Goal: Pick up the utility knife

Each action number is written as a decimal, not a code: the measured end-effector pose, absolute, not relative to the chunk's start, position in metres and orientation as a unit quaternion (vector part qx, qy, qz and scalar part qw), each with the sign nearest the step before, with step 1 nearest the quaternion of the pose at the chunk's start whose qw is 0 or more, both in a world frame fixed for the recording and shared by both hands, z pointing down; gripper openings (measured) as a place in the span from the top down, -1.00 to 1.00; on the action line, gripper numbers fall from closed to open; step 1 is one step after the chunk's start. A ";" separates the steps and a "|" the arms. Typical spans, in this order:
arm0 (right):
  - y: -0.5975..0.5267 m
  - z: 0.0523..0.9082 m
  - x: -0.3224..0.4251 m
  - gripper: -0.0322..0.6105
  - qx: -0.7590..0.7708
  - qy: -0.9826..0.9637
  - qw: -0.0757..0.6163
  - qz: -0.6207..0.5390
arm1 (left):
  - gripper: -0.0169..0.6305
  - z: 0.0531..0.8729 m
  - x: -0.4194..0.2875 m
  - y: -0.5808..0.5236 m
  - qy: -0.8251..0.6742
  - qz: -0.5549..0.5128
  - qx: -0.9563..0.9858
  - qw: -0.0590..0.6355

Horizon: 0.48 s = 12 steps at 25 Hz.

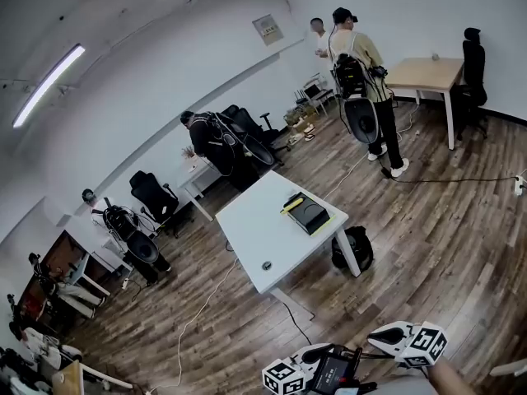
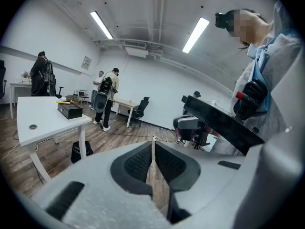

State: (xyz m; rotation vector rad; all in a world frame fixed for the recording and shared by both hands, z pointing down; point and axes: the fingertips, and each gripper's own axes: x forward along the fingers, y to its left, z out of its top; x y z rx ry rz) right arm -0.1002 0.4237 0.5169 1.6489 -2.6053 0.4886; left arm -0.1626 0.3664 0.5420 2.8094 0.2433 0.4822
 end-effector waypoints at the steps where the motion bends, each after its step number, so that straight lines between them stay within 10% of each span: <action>1: 0.424 0.516 -0.101 0.81 0.527 -0.835 0.007 0.156 | 0.85 0.541 -0.163 0.367 0.083 0.167 0.972 0.141; 12: 0.427 0.536 -0.091 0.81 0.533 -0.828 0.065 0.162 | 0.85 0.562 -0.160 0.362 0.091 0.183 0.970 0.134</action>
